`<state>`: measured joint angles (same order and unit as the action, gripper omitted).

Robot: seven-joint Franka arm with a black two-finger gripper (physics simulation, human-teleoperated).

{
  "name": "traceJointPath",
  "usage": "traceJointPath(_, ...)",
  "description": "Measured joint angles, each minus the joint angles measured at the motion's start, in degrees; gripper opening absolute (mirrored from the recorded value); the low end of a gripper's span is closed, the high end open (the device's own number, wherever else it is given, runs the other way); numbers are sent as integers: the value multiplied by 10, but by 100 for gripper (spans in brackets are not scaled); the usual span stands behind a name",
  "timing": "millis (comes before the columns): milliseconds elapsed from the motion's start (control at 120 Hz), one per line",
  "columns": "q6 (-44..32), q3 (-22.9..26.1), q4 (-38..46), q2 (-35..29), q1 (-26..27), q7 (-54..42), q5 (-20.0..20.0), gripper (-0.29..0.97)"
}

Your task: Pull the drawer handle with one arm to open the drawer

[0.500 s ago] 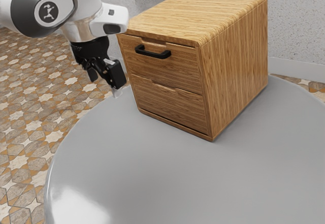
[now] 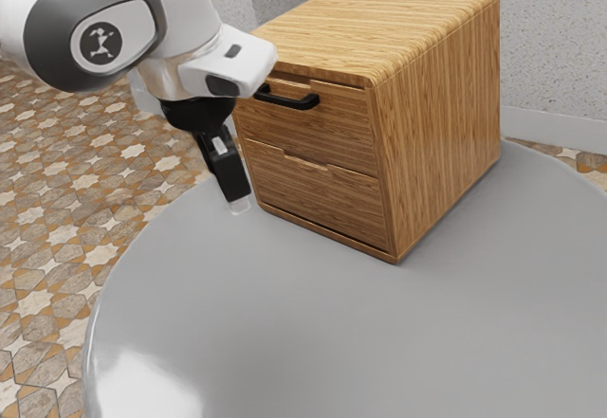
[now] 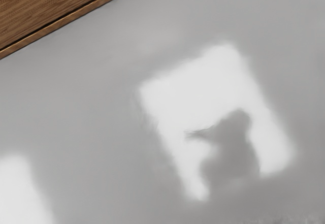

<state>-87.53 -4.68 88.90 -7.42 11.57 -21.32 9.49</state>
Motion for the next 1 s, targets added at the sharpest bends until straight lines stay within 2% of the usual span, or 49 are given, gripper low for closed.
traceJointPath(233, 4, 0, -5, 7, 11, -189, -40, 68)
traceJointPath(433, 5, -4, -5, 6, 28, -311, -50, 68)
traceJointPath(567, 6, -21, 1, 0, 13, -395, -45, 68)
traceJointPath(725, -3, -37, 4, -8, 9, -482, -11, 68)
traceJointPath(1000, -102, -47, 4, -1, 8, -574, 1, 68)
